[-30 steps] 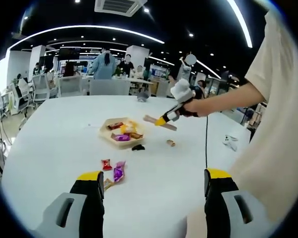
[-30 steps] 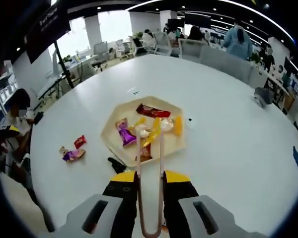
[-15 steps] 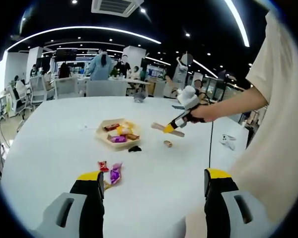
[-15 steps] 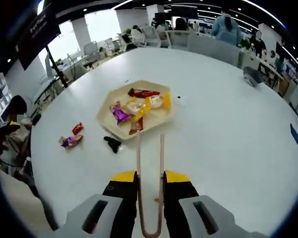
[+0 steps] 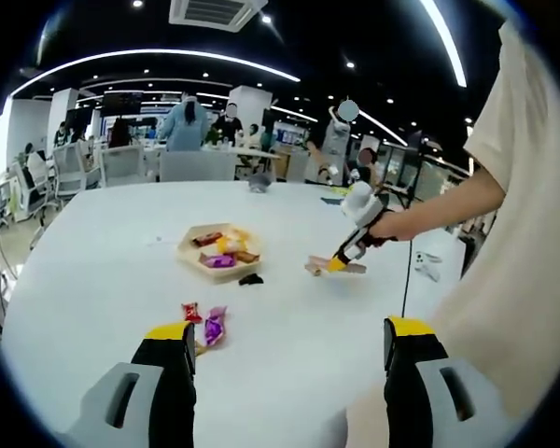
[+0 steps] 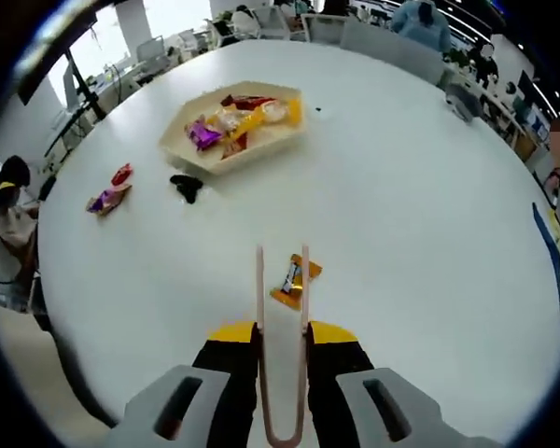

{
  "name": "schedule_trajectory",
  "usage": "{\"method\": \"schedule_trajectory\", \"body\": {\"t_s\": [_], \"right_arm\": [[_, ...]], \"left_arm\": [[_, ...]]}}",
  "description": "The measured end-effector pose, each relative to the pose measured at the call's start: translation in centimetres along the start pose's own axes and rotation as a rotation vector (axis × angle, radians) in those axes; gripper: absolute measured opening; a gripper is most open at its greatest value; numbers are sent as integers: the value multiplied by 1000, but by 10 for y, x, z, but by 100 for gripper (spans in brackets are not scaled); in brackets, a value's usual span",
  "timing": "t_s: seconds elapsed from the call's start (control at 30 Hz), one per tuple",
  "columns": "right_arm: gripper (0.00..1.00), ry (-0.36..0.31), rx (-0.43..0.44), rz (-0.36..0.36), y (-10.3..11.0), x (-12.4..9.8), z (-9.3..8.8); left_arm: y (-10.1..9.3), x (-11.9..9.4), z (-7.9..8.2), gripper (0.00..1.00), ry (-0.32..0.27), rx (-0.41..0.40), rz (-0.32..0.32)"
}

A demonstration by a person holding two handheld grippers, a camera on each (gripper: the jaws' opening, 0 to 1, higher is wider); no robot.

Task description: Place the target food into the container with the food tongs after gripping and lifting it, then release it inside without dropping or visibly crushing the food.

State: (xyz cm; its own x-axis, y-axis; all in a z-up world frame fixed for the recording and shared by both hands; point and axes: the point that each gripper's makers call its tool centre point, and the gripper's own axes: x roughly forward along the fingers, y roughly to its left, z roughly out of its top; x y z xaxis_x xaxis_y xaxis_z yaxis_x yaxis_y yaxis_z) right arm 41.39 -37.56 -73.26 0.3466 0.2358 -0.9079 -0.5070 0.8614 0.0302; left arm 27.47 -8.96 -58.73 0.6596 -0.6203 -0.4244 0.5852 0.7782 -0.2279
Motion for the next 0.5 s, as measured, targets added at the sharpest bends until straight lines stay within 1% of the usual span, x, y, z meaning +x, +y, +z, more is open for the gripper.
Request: {"method": "schedule_trajectory", "body": {"t_s": [0.2, 0.5], "right_arm": [[19, 16, 40, -18, -6, 1, -9], [19, 29, 93, -20, -4, 5, -12]], "left_arm": [[-1, 1, 0, 82, 0, 0, -4], [1, -1, -1, 82, 1, -1, 4]]}}
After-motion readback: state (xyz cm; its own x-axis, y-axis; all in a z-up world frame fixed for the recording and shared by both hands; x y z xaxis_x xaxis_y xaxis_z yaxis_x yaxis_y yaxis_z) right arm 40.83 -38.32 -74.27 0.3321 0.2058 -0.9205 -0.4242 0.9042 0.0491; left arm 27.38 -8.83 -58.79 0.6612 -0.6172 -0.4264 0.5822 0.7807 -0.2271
